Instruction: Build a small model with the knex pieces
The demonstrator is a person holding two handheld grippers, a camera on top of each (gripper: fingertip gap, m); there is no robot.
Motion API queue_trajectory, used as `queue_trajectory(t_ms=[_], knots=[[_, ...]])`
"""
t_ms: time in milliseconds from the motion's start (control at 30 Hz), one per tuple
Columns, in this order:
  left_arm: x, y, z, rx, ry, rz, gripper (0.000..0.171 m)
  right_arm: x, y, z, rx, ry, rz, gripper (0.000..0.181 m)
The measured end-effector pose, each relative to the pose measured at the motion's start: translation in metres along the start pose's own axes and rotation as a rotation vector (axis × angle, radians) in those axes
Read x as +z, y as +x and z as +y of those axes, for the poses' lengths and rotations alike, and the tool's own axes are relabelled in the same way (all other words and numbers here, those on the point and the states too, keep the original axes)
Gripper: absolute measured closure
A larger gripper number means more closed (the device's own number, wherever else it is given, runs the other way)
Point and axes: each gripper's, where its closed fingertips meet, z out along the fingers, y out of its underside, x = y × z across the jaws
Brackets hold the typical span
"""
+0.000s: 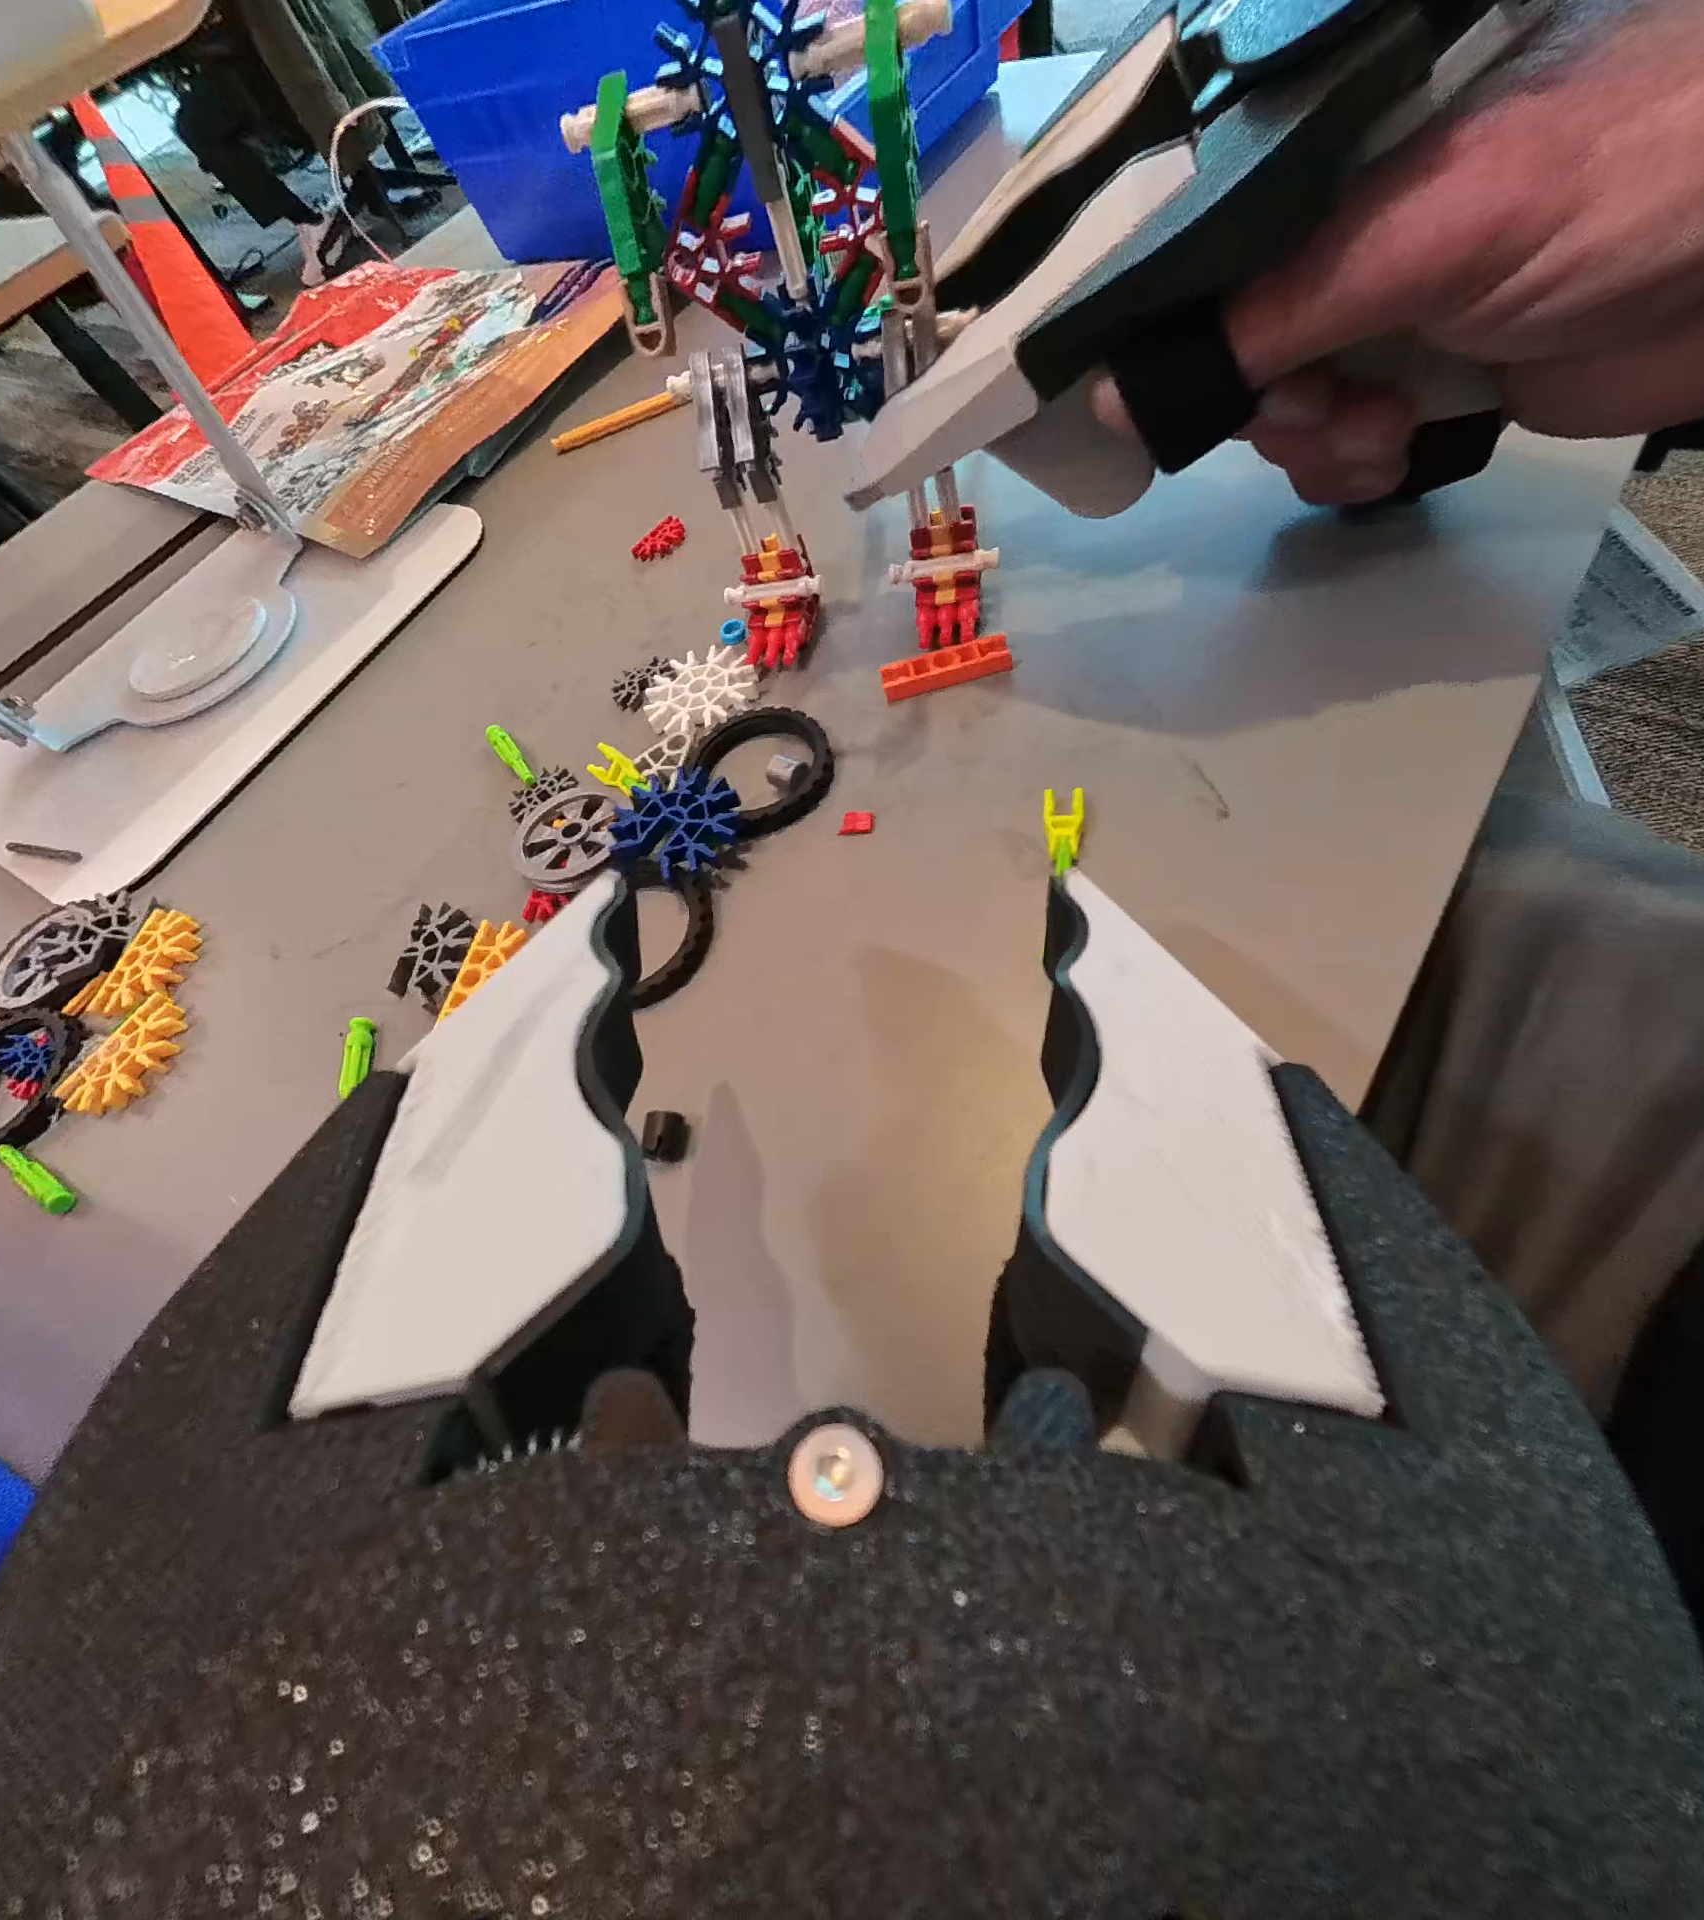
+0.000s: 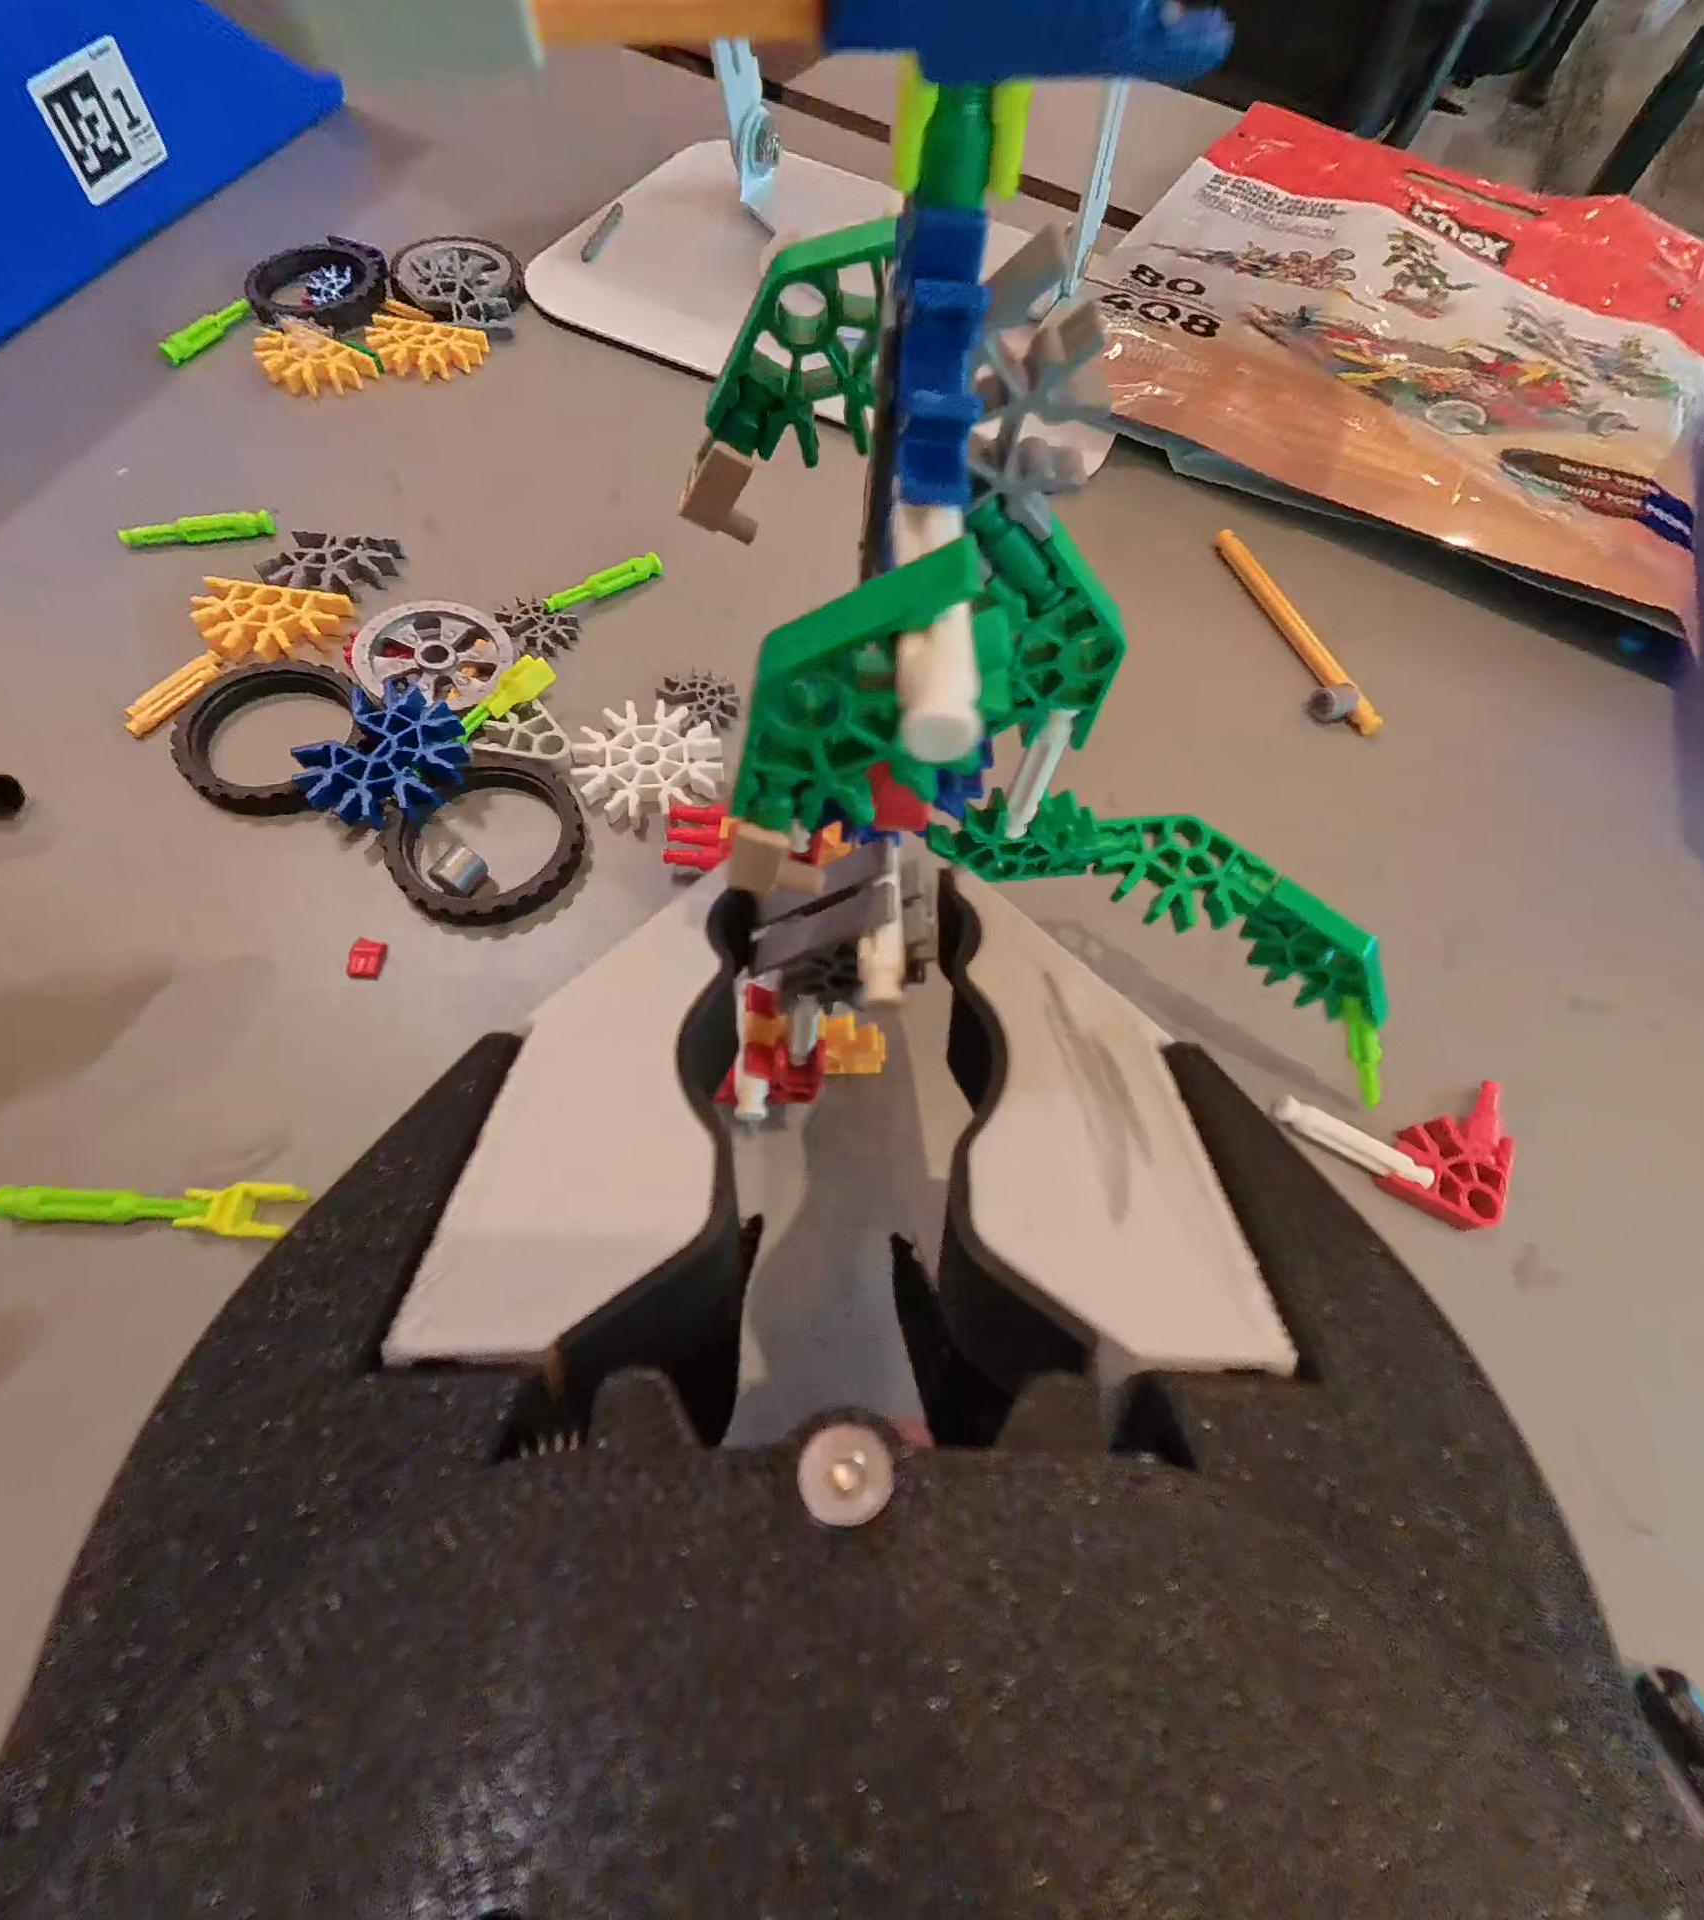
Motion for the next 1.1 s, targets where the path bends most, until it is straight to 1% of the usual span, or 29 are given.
queue_trajectory(t_ms=[200, 333, 533, 833, 967, 1100], knots=[[0.004, -0.005, 0.004, -0.008, 0.001, 0.005, 0.096, 0.006, 0.004, -0.002, -0.028, 0.005, 0.009, 0.149], [0.008, -0.008, 0.001, 0.002, 0.011, 0.006, 0.097, 0.005, 0.009, -0.001, -0.044, 0.0, 0.012, 0.149], [0.014, -0.013, 0.001, 0.022, 0.003, 0.004, 0.097, -0.005, 0.024, 0.007, -0.048, -0.02, 0.021, 0.149], [0.018, -0.014, 0.001, 0.022, -0.003, 0.004, 0.097, -0.026, 0.053, 0.024, -0.054, -0.028, 0.078, 0.149], [0.019, -0.014, 0.001, 0.021, -0.008, -0.004, 0.097, -0.026, 0.05, 0.033, -0.058, -0.056, 0.051, 0.146], [0.019, -0.016, 0.002, 0.011, -0.01, -0.007, 0.097, -0.028, 0.047, 0.032, -0.063, -0.041, 0.042, 0.142]])
